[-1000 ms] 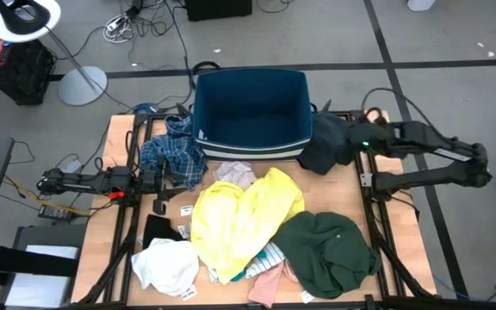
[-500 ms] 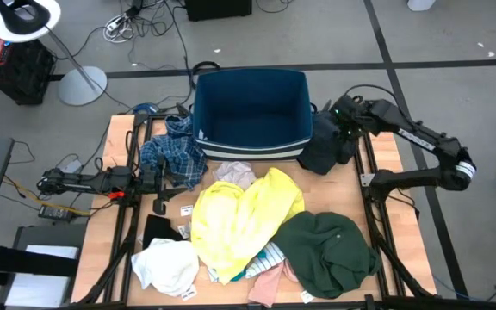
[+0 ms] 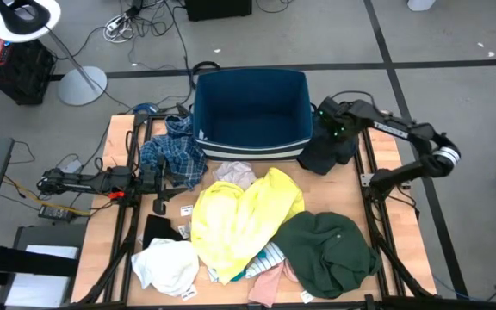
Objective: Sort clothes
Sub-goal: Put the black shorts into the blue laundry bin
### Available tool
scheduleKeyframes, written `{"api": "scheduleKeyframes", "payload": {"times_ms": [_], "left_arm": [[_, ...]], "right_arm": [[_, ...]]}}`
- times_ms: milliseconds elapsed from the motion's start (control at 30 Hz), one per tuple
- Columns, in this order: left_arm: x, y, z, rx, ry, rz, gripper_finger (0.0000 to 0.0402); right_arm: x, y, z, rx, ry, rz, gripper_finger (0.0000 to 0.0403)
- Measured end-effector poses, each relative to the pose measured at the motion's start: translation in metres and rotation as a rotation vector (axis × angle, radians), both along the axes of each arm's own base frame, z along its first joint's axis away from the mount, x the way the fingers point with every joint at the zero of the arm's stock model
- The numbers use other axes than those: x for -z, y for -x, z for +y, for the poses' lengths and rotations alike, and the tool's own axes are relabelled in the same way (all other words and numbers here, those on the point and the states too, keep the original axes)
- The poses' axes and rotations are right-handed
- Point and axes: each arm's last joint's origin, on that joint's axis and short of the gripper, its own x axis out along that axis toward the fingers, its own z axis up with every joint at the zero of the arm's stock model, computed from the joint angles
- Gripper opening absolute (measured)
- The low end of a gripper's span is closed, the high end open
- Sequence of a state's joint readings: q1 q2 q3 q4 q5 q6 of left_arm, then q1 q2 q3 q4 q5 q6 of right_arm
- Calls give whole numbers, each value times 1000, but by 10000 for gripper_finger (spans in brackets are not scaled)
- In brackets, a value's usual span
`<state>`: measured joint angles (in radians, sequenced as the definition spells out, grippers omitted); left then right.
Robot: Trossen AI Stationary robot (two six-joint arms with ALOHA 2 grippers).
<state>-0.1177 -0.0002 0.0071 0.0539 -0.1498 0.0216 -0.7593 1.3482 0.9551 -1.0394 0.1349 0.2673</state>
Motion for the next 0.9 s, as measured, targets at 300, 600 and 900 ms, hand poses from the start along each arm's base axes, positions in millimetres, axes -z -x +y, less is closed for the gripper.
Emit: {"api": "scheduleKeyframes", "payload": {"times_ms": [300, 600, 900], "left_arm": [[0, 0, 0, 0, 0, 0, 172], [0, 0, 0, 0, 0, 0, 172], [0, 0, 0, 0, 0, 0, 172]], "right_arm": [[51, -8, -8, 65, -5, -8, 240], [50, 0, 0, 84, -31, 22, 28], [-28, 36, 32, 150, 69, 51, 32]]}}
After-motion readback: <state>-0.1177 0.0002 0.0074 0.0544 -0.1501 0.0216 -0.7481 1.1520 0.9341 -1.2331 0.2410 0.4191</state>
